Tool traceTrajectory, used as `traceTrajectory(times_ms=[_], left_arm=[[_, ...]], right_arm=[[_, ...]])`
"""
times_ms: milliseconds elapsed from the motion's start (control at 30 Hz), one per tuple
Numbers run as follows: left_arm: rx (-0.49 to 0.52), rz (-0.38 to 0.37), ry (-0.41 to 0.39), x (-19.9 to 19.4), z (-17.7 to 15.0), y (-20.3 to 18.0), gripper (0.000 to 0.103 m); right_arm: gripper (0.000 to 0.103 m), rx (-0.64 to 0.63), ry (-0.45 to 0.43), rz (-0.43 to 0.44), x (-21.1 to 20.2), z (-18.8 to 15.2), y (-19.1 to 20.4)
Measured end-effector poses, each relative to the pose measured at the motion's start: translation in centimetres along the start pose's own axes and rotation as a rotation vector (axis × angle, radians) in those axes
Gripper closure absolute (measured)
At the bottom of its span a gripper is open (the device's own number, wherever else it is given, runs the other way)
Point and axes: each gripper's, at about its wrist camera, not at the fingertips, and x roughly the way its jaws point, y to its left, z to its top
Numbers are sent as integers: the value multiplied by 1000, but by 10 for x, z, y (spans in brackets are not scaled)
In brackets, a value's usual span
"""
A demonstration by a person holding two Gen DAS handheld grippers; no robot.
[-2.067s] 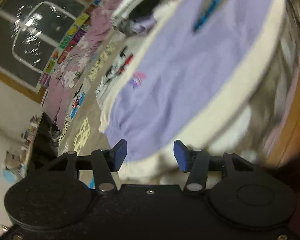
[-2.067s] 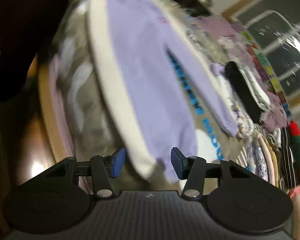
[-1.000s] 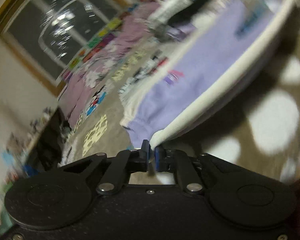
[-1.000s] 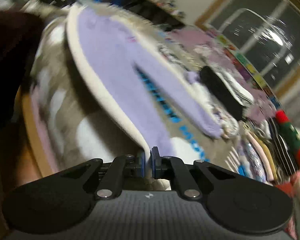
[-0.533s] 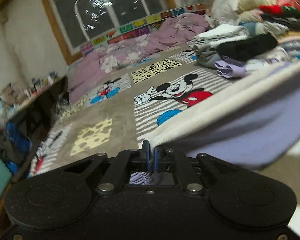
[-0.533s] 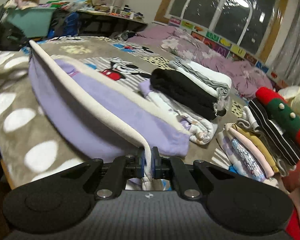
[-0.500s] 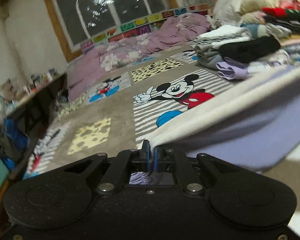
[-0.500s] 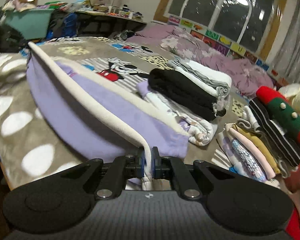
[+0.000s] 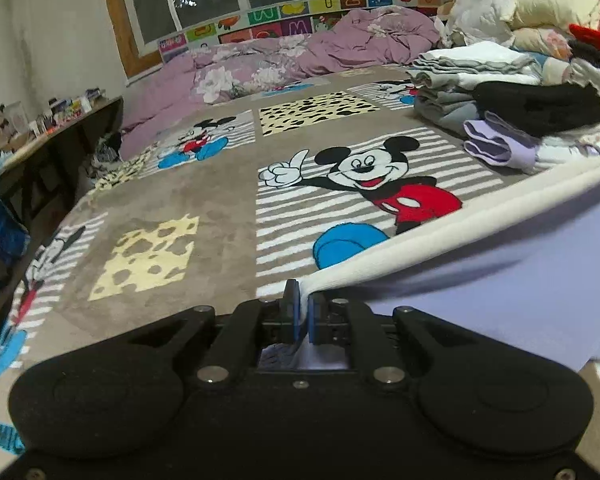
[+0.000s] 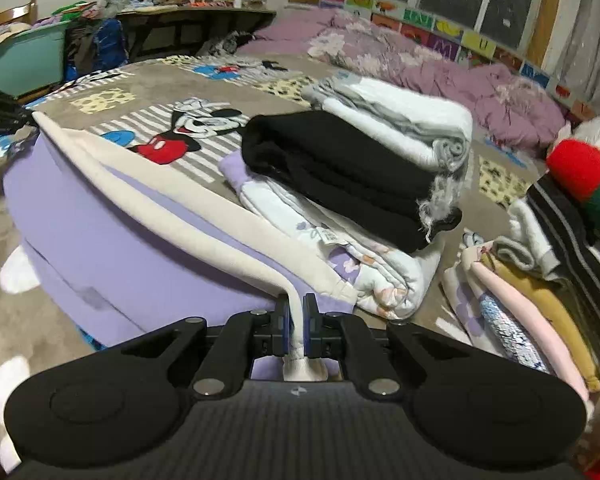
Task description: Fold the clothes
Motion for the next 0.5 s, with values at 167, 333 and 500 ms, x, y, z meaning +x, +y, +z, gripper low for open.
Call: traceTrajectory(times_ms=[167, 333, 500], left_arm=[[-34, -21, 21, 18, 8, 11, 100], [-62, -45, 48, 36, 11, 15, 100], [-96, -70, 75, 47, 13, 19, 100]], right_arm=[[96, 59, 32, 21, 24, 12, -16], [96, 106, 59, 28, 45, 20, -28], [96, 166, 67, 30, 57, 20, -38]])
